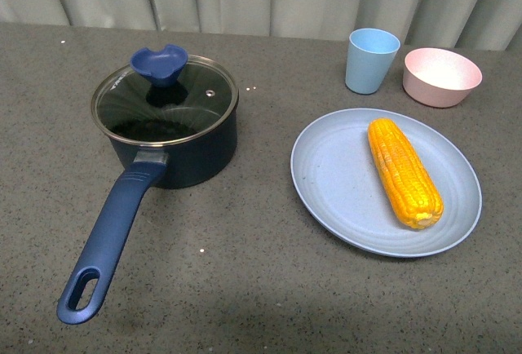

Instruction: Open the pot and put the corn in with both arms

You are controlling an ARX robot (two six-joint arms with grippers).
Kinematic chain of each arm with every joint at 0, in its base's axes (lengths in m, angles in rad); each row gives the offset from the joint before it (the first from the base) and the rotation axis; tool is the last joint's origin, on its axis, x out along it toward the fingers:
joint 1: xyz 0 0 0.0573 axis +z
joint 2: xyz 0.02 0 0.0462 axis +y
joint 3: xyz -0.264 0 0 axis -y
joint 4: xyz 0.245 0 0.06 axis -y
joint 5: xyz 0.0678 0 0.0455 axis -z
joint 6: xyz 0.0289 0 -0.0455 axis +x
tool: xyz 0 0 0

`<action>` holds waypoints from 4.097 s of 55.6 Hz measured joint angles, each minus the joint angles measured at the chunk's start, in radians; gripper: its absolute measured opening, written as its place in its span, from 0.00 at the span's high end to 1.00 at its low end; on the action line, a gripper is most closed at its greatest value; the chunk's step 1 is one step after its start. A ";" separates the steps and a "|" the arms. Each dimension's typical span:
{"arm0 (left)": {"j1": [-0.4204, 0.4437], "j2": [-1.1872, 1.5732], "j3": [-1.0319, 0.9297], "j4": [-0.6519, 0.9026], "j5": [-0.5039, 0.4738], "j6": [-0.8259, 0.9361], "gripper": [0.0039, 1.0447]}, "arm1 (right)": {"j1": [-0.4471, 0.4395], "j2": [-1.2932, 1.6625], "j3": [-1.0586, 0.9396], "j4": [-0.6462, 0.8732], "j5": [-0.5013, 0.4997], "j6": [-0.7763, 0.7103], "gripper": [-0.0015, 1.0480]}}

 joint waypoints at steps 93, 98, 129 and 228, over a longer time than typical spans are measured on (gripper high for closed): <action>0.000 0.000 0.000 0.000 0.000 0.000 0.06 | 0.000 0.000 0.000 0.000 0.000 0.000 0.09; 0.000 0.000 0.000 0.000 0.000 0.000 0.06 | 0.000 0.000 0.000 0.000 0.000 0.000 0.09; -0.195 1.214 0.261 0.816 -0.270 -0.267 0.06 | 0.000 0.000 0.000 0.000 0.000 0.000 0.09; -0.306 2.044 0.808 0.844 -0.133 -0.145 0.42 | 0.000 0.000 0.000 0.000 0.000 0.000 0.09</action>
